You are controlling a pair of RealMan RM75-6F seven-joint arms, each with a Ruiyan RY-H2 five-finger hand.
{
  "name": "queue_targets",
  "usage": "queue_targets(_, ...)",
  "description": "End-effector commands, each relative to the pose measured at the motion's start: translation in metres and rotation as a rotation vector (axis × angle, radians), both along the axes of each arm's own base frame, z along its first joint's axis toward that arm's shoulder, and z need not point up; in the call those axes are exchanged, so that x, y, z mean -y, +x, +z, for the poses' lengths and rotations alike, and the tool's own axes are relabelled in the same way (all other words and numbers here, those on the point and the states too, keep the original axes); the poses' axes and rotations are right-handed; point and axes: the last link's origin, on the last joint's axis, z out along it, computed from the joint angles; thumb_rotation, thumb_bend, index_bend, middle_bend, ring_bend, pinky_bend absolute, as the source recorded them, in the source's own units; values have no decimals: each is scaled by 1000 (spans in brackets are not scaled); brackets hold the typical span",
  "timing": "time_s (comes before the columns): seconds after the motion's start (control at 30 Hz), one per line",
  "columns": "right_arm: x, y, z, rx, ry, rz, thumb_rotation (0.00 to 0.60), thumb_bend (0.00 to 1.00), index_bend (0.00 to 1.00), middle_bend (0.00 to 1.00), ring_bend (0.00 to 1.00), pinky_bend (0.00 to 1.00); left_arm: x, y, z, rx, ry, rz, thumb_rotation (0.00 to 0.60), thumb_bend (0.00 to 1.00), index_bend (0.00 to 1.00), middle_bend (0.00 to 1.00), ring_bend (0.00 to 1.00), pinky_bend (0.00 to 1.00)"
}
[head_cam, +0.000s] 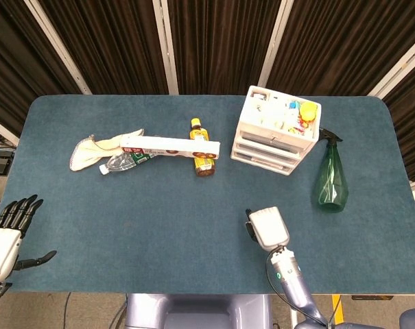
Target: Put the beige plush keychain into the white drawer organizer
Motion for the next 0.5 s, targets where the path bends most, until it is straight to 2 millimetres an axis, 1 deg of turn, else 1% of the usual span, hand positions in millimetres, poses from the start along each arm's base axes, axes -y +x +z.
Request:
queue_targets(0.03,9,6,8,2,-26,7,600,477,644,1000,1000,891,0,0,0,1,-1,3,529,44,0,0,0,0)
queue_targets(0.1,15,10,13,2,-46,13,600,478,644,1000,1000,891,0,-1,0,2,-2,6,528,44,0,0,0,0)
queue_targets(0.23,34,16,27,7,-107,16,600,478,648,1000,1000,891,-1,-1,0,6,-5,15,529,44,0,0,0,0)
queue_targets(0.33,50,19,36,17,-155,17,600,478,651,1000,1000,891,-1,-1,0,11,-8,19,531,45,0,0,0,0)
queue_targets(0.5,73,22,47,32,-215,19,600,478,653,1000,1000,891,-2,-1,-1,17,-15,27,530,45,0,0,0,0)
